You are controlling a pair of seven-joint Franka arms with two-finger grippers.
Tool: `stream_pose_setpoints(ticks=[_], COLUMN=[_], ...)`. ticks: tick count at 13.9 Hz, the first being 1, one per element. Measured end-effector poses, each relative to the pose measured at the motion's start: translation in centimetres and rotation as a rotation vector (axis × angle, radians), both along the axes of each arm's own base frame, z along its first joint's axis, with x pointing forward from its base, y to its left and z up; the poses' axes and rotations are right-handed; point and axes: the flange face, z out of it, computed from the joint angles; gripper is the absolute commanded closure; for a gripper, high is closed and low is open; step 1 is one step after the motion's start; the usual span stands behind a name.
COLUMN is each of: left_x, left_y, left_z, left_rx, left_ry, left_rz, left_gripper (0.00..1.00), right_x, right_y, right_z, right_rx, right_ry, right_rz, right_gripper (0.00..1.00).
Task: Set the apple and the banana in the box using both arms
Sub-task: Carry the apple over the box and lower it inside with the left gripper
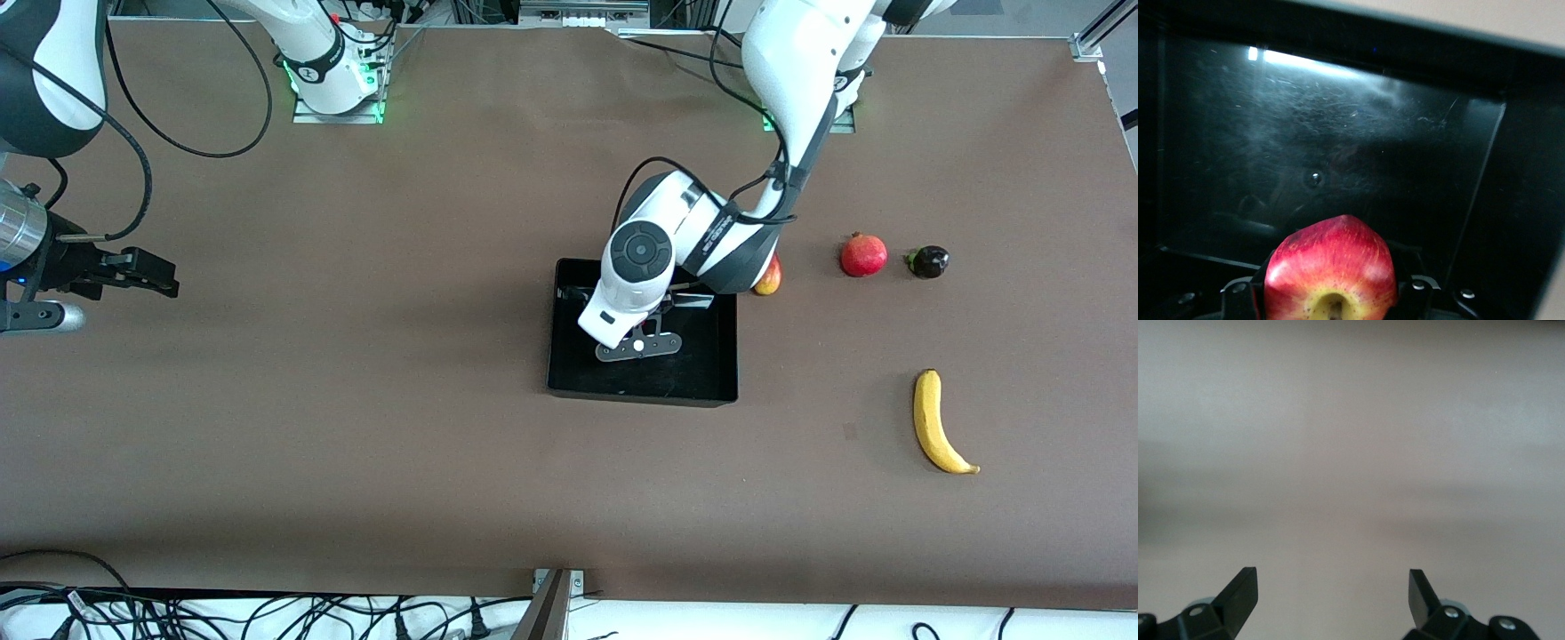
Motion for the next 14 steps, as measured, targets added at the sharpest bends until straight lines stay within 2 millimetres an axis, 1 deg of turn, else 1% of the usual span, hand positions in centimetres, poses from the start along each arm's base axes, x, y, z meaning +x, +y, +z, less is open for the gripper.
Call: stream_pose_setpoints(ticks=[2, 6, 10, 14], left_x=[-0.1, -0.4, -2.0, -2.7], left_y=[0.1, 0.2, -0.2, -1.0], left_z=[-2.0, -3.2, -6.1, -6.1], left_rx=[0.008, 0.012, 0.020, 0.020], left_ry=[0.011, 0.016, 0.026, 0.026], left_rz=[0.001, -0.001, -0.019, -0.033], left_gripper=[1.00, 1.00, 1.00, 1.00], right_x=[0.0, 0.0, -0.1, -0.1], right_y=[0.0, 0.0, 0.0, 0.0], right_z=[0.0, 0.0, -0.1, -0.1], right_rx=[0.001, 0.002, 0.004, 0.005], right_ry=[0.000, 0.001, 0.010, 0.010], right_rz=[0.000, 0.000, -0.001, -0.001], right_gripper=[0.00, 0.00, 0.00, 0.00])
